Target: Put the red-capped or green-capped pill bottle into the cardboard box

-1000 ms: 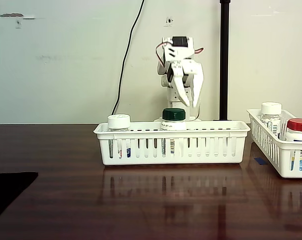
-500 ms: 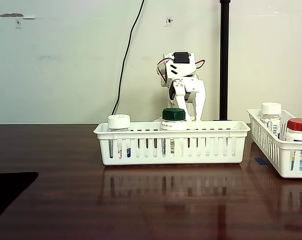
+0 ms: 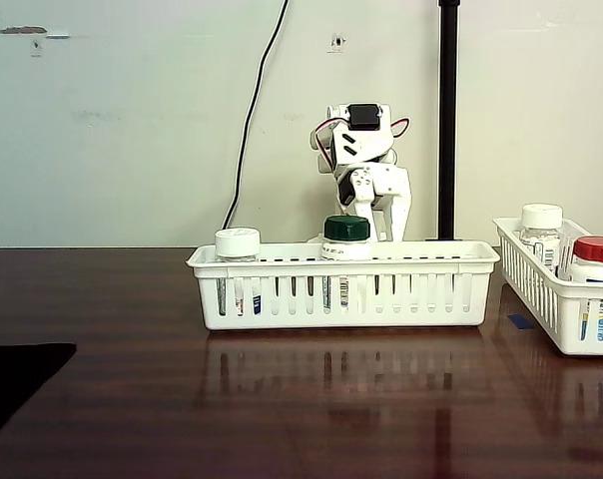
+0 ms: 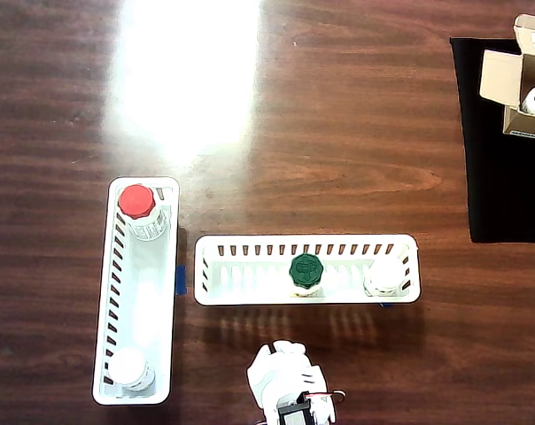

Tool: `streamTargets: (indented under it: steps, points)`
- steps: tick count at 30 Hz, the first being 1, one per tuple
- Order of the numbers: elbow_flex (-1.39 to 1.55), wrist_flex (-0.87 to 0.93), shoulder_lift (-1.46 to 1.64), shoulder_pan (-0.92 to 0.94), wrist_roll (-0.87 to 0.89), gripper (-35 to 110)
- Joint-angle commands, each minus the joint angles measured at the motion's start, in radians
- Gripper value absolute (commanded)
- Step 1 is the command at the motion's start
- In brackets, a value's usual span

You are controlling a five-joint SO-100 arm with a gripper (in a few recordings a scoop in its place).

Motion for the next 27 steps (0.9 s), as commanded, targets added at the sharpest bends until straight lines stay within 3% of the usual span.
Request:
streamTargets:
  steps: [1,12,27]
  points:
    - [0.002,0.011,0.086,-0.005,-0.186,3]
    - [0.002,0.011,0.086,-0.006,-0.41,3]
    - [0.002,0.011,0.086,-0.006,-0.472,3]
